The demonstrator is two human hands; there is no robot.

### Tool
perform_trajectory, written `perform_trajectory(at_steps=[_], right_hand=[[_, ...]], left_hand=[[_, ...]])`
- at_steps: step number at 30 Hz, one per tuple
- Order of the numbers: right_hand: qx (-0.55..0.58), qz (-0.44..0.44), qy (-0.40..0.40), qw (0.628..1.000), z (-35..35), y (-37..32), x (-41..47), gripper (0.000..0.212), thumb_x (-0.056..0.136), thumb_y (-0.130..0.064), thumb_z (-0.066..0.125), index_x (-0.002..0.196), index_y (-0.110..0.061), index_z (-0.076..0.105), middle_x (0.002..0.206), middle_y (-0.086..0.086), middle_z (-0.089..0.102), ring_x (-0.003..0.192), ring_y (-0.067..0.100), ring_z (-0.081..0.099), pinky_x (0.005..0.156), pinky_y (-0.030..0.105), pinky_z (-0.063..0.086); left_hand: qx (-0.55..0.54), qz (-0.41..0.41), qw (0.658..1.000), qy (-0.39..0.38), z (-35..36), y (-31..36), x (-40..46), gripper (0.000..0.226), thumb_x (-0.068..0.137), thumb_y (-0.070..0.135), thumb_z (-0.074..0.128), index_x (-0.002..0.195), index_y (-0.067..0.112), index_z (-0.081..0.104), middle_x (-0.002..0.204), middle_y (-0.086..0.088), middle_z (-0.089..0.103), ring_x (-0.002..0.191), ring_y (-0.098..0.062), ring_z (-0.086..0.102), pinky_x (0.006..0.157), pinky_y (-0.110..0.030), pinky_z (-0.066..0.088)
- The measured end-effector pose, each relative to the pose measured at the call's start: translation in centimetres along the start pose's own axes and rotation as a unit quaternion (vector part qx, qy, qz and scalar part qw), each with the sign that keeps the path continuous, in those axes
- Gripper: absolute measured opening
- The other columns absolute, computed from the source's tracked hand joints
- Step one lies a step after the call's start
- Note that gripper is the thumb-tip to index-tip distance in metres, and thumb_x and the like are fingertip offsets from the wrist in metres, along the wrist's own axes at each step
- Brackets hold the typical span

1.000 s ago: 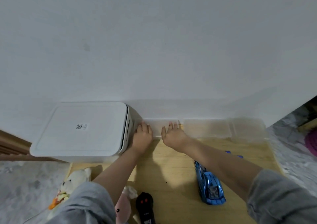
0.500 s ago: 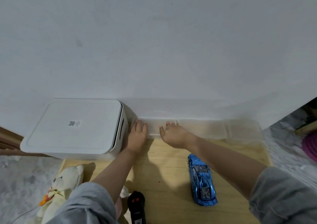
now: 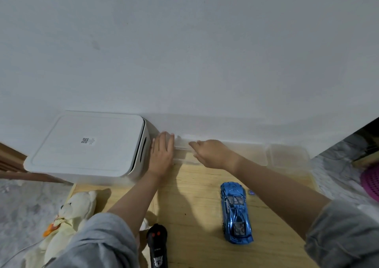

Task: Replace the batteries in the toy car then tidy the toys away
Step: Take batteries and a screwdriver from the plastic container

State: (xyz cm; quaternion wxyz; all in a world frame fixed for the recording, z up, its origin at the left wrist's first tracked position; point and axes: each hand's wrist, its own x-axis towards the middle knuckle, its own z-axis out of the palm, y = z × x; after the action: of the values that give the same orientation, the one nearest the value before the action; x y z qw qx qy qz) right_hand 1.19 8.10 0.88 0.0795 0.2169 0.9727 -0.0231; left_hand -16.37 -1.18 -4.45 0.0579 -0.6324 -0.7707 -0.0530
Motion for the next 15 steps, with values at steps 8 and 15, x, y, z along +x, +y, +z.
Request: perform_trajectory(at_steps=[8, 15], right_hand=[[0.041, 0.078, 0.24, 0.967, 0.3, 0.4, -0.3, 0.021, 0.081, -0.022, 0.072, 0.097, -0.01, 0.065, 0.087, 0.007, 0.057, 0.076, 0.025, 0.057, 0.059, 0.033, 0.05], [0.023, 0.106, 0.294, 0.95, -0.5, 0.3, 0.4, 0.016, 0.072, -0.018, 0.08, 0.073, -0.013, 0.065, 0.072, 0.003, 0.057, 0.062, 0.022, 0.053, 0.056, 0.029, 0.042]], left_hand=[[0.04, 0.042, 0.994, 0.094, 1.0, -0.1, -0.9, 0.06, 0.079, -0.007, 0.022, 0.137, 0.001, 0.035, 0.15, -0.021, 0.018, 0.147, -0.031, -0.004, 0.119, -0.041, -0.003], [0.012, 0.053, 0.993, 0.105, 0.6, -0.4, -1.1, 0.09, 0.072, -0.009, 0.048, 0.148, -0.003, 0.0, 0.141, -0.028, 0.026, 0.131, -0.044, 0.026, 0.12, -0.042, -0.001]])
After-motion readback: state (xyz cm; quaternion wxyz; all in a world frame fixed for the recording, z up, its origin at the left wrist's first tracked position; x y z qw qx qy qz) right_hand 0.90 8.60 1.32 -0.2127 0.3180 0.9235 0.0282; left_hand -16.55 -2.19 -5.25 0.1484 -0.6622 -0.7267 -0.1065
